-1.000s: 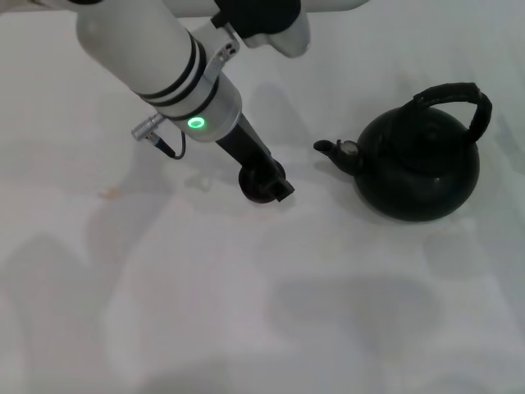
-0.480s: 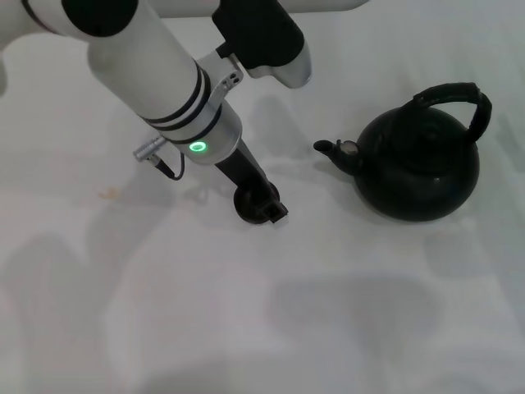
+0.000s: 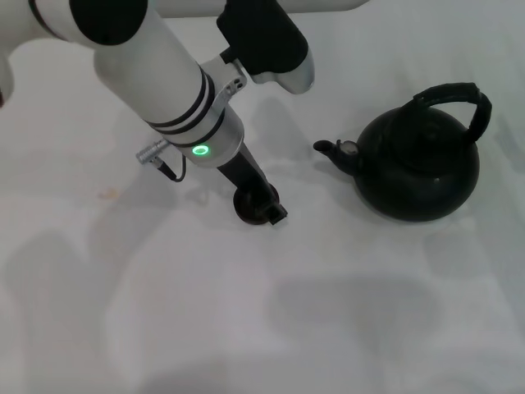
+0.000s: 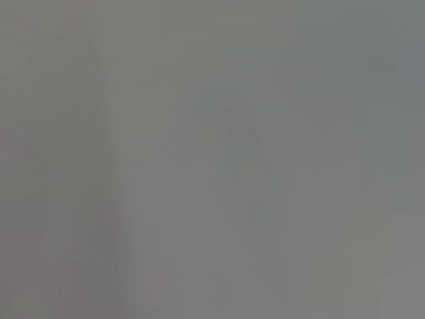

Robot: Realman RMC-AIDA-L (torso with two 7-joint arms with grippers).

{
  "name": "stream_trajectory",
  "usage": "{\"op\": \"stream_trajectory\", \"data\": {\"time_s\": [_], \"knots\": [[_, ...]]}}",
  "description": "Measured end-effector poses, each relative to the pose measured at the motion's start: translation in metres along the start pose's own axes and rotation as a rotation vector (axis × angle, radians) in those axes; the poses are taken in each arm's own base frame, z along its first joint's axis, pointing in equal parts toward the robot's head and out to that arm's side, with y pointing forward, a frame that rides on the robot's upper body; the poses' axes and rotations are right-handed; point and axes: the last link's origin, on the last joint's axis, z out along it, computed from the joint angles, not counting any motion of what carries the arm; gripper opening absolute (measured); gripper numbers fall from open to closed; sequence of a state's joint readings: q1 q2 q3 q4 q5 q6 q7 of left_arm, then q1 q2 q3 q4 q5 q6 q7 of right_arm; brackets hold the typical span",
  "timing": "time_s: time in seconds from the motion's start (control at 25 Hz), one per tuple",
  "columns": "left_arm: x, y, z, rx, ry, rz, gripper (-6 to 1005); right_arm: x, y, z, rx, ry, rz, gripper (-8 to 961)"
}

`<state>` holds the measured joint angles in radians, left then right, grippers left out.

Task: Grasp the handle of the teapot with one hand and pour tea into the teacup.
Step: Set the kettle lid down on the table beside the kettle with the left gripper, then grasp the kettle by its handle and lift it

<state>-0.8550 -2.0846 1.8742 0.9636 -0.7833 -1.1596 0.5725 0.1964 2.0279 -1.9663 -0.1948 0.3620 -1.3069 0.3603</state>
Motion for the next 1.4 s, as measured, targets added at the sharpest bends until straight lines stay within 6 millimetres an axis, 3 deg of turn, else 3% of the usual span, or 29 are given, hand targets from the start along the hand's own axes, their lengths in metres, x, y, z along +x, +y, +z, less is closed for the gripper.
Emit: {"op": "stream_trajectory", "data": {"time_s": [0.8,1.16,1.4], "knots": [[0.008,0.004,-0.007,0.007,0.028,0.031,845,0.000,-0.001,-0.001,0.007,-0.001,0.000,873],[0.033,0.013,-0.038,-0.029,0.231,0.059,856,0.000,-0.002,-0.001,0.009,-0.001,0.000,872],[0.034,0.005,-0.058,-0.066,0.471,0.032,858,-0.002,-0.006,-0.001,0.035,-0.013,0.009,873]]}}
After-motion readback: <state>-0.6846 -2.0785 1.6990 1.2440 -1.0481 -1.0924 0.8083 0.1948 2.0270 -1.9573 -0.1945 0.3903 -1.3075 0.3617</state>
